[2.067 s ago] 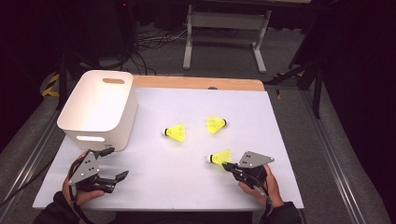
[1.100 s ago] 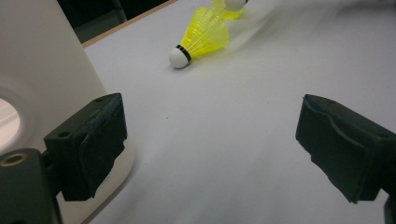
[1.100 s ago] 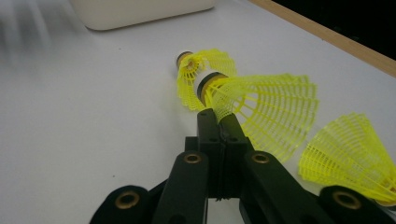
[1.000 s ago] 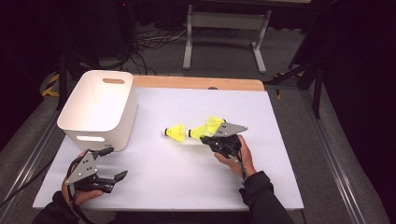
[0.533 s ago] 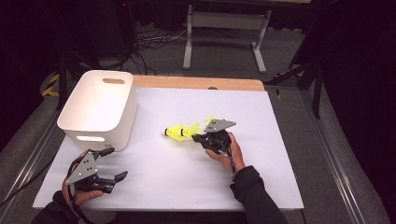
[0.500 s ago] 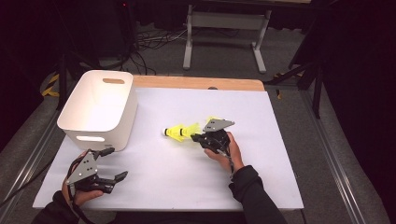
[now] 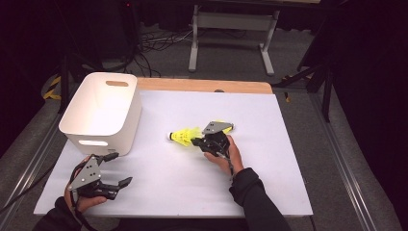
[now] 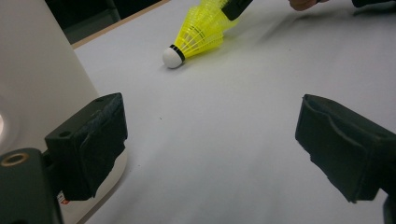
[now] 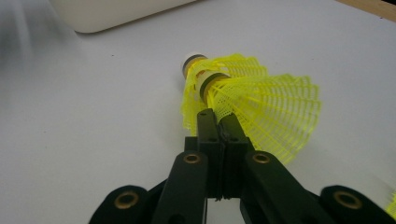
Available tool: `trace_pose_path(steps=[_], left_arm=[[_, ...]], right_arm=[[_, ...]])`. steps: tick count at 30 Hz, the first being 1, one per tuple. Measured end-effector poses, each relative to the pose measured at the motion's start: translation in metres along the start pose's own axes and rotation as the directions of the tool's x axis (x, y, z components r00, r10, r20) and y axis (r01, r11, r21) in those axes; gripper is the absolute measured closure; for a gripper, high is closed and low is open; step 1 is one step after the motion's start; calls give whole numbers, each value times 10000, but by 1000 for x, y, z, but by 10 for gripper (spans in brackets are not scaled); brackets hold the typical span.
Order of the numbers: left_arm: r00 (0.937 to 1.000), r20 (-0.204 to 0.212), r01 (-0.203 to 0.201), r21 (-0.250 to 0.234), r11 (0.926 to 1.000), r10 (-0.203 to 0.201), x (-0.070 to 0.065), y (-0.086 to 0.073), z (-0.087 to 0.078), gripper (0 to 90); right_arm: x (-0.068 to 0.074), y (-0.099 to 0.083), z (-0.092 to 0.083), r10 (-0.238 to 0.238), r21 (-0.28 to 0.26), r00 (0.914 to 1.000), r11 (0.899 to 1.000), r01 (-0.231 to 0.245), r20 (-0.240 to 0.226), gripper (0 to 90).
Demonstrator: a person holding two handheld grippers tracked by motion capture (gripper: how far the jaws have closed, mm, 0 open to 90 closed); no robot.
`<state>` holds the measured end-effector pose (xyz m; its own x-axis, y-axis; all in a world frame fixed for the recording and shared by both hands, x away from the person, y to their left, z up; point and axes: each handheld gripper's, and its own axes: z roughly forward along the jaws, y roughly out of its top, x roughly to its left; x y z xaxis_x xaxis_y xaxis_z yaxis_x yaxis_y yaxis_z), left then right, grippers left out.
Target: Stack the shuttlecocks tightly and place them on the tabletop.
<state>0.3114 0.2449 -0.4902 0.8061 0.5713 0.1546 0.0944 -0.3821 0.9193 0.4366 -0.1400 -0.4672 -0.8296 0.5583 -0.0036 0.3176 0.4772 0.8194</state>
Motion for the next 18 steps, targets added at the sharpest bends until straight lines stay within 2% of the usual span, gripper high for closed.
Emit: trace_pose_path(steps=[11,18], left_arm=[[9999,120,-49,27,10000,49,-1,0,1,103],[9999,161,-58,4,10000,58,-2,0,1,105]], right_arm=[[-5,-3,11,357,58,9992,9994,-356,-192,880],[-4,-4,16,208,403,9997,9990,-204,-98,837]])
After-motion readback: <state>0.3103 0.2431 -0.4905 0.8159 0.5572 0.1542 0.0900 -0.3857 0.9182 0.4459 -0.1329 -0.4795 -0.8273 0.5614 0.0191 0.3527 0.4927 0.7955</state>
